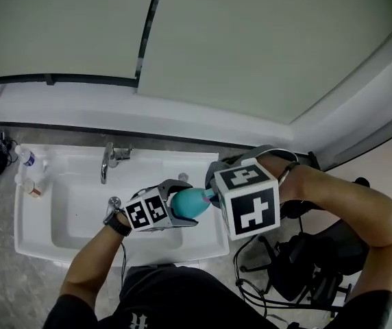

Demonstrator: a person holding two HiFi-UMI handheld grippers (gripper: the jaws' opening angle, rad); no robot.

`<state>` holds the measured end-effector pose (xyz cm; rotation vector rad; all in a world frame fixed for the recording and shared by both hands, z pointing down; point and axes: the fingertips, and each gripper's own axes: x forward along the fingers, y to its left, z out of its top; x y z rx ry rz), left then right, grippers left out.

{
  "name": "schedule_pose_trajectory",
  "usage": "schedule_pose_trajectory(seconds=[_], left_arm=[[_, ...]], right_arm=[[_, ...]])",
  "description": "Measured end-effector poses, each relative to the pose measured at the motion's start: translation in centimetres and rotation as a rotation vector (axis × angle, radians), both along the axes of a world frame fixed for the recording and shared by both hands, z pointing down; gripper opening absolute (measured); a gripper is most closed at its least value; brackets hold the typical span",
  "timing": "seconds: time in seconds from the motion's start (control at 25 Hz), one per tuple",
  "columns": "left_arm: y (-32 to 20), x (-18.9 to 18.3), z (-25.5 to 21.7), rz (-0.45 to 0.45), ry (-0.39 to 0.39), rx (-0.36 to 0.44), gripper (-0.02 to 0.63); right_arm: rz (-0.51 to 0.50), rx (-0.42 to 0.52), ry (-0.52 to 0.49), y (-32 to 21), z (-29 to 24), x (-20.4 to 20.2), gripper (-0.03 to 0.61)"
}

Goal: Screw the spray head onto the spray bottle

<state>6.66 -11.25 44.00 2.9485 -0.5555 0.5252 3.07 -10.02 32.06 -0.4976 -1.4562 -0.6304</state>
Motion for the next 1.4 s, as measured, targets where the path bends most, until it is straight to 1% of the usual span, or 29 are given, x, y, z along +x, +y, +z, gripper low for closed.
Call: schedule_pose_trajectory(seconds=[0.08, 0.16, 0.2, 0.24, 0.28, 0.32, 0.36, 0.4, 0.52, 0.64, 0.72, 0.76, 0.8, 0.84, 0.88, 0.92, 0.96, 1.0, 1.12, 1.2, 1.24, 1.28, 1.32, 1.36, 1.4], left_arm=[[-1.5, -0.6, 1.0, -0.114, -0.08, 0.028, 0.419], [-2.5, -1.3, 2.1, -0.189, -0.145, 0.044, 0.419], [-2.7, -1.4, 2.7, -0.201, -0.159, 0.041, 0.419], [-2.7, -1.4, 3.2, -0.195, -0.155, 0.029, 0.419], [-2.4, -1.4, 3.5, -0.174, -0.136, 0.011, 0.419], [-2.1, -1.3, 3.7, -0.146, -0.108, -0.009, 0.419], [-1.7, -1.2, 3.8, -0.116, -0.083, -0.025, 0.419], [-1.5, -1.2, 3.9, -0.086, -0.065, -0.034, 0.419], [-0.9, -1.0, 4.0, -0.003, -0.032, -0.028, 0.419], [0.1, -0.9, 3.9, 0.064, 0.045, -0.038, 0.419], [0.5, -0.9, 3.3, 0.098, 0.092, -0.046, 0.419], [0.7, -1.0, 3.0, 0.113, 0.108, -0.048, 0.419], [0.8, -1.0, 2.7, 0.127, 0.119, -0.048, 0.419], [0.9, -1.0, 2.4, 0.137, 0.125, -0.045, 0.419], [1.0, -1.0, 2.3, 0.141, 0.128, -0.04, 0.419], [0.9, -0.9, 2.1, 0.138, 0.128, -0.035, 0.419], [0.8, -0.9, 2.1, 0.13, 0.126, -0.029, 0.419], [0.6, -0.8, 2.1, 0.119, 0.122, -0.025, 0.419], [0.0, -1.0, 2.4, 0.086, 0.11, -0.032, 0.419], [0.0, -1.1, 2.7, 0.089, 0.112, -0.046, 0.419], [0.1, -1.0, 2.7, 0.103, 0.122, -0.051, 0.419], [0.4, -0.9, 2.5, 0.123, 0.136, -0.055, 0.419], [0.8, -0.7, 2.2, 0.148, 0.151, -0.058, 0.419], [1.3, -0.5, 1.9, 0.178, 0.165, -0.062, 0.419], [1.8, -0.3, 1.6, 0.209, 0.178, -0.067, 0.419]], right_arm=[[0.269, -0.065, 0.005, -1.6, 0.8, 0.0, 0.092], [0.541, -0.14, 0.019, -2.9, 1.9, 0.3, 0.092], [0.671, -0.189, 0.021, -3.3, 2.4, 0.2, 0.092], [0.788, -0.243, 0.016, -3.6, 2.9, 0.1, 0.092], [0.881, -0.295, 0.005, -3.7, 3.2, -0.1, 0.092], [0.94, -0.338, -0.014, -3.6, 3.4, -0.4, 0.092], [0.963, -0.366, -0.04, -3.5, 3.4, -0.7, 0.092], [0.951, -0.382, -0.066, -3.2, 3.1, -1.1, 0.094], [0.834, -0.392, -0.103, -2.0, 1.7, -1.8, 0.094], [0.721, -0.413, -0.125, -1.1, -0.3, -2.1, 0.095], [0.609, -0.437, -0.2, -0.7, -2.9, -2.4, 0.094], [0.512, -0.41, -0.253, -0.5, -4.2, -2.6, 0.094], [0.388, -0.349, -0.302, -0.5, -5.1, -2.6, 0.094], [0.26, -0.268, -0.335, -0.4, -5.4, -2.5, 0.094], [0.161, -0.193, -0.346, -0.4, -5.3, -2.2, 0.094], [0.114, -0.146, -0.335, -0.3, -4.8, -1.8, 0.094], [0.131, -0.132, -0.312, -0.3, -4.1, -1.3, 0.094], [0.195, -0.139, -0.282, -0.4, -3.5, -0.8, 0.094], [0.431, -0.179, -0.208, -1.0, -1.8, 0.8, 0.094], [0.554, -0.253, -0.205, -0.9, -1.6, 0.7, 0.094], [0.581, -0.291, -0.225, -0.9, -2.1, 0.3, 0.094], [0.57, -0.318, -0.257, -0.9, -2.9, -0.3, 0.094], [0.52, -0.332, -0.292, -0.8, -4.0, -0.8, 0.094], [0.429, -0.327, -0.324, -0.6, -5.2, -1.1, 0.094], [0.297, -0.295, -0.342, -0.3, -6.1, -1.1, 0.094]])
